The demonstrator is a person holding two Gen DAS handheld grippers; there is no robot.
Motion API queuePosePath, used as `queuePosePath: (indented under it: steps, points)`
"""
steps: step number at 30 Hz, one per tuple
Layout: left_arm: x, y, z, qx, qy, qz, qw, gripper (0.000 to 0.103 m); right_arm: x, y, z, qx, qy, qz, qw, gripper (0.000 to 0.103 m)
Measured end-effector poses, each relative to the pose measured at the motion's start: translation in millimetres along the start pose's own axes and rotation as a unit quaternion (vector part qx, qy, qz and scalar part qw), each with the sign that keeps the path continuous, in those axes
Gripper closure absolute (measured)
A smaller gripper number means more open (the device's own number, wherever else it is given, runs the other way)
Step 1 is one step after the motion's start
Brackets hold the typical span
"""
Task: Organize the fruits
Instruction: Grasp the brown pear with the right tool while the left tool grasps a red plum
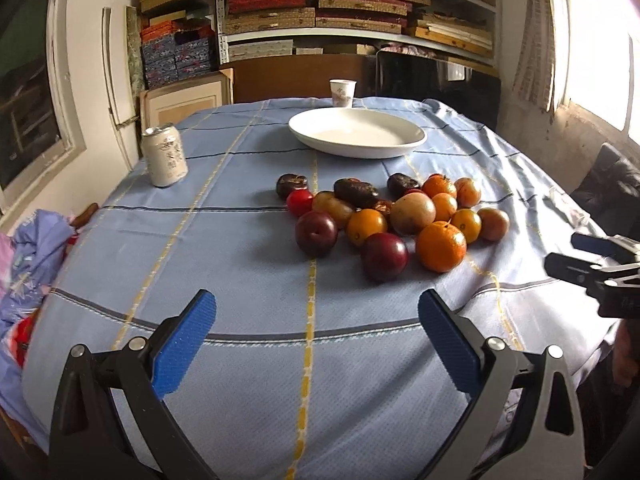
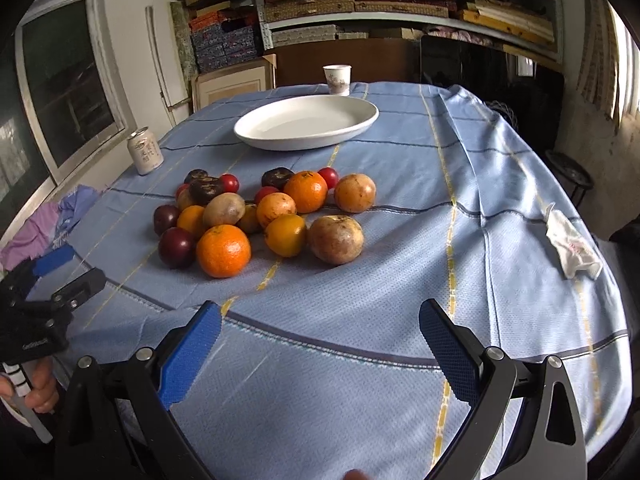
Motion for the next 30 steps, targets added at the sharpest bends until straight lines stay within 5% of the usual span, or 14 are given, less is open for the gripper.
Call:
queuePosePath:
  steps: [10,13,18,30]
  points:
    - [-24,18,2,0.028,-0.023,0.014,0.9993,0.004,-21,6,5,-0.026,-0.017,0.041,0.999,0.004]
    - [-33,20,4,0.032,-0.015,0.016,0.9992,0.004,-25,15,1,-0.043,-0.033,0.025,0.998,0.004]
    - [-41,39,6,0.017,0.005,-0.001,0.9998,0.004,-37,36,-2,0.007,-0.107,-0.004,0.994,0.004]
    - [-32,63,3,0.014,0.009,-0.024,0.9996,0.004,-43,81,17,-0.013,-0.093,-0.065,0.993,0.018]
Point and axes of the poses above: each gripper's, at about its wrist camera, not at the fingertips, and y roughly the way its jaws point, z to its right, x to its underside, the point moved 5 cm from there along y, roughly the way its jaws point, and after that the axes turned 15 degrees about -y, right-handed, at the moved point
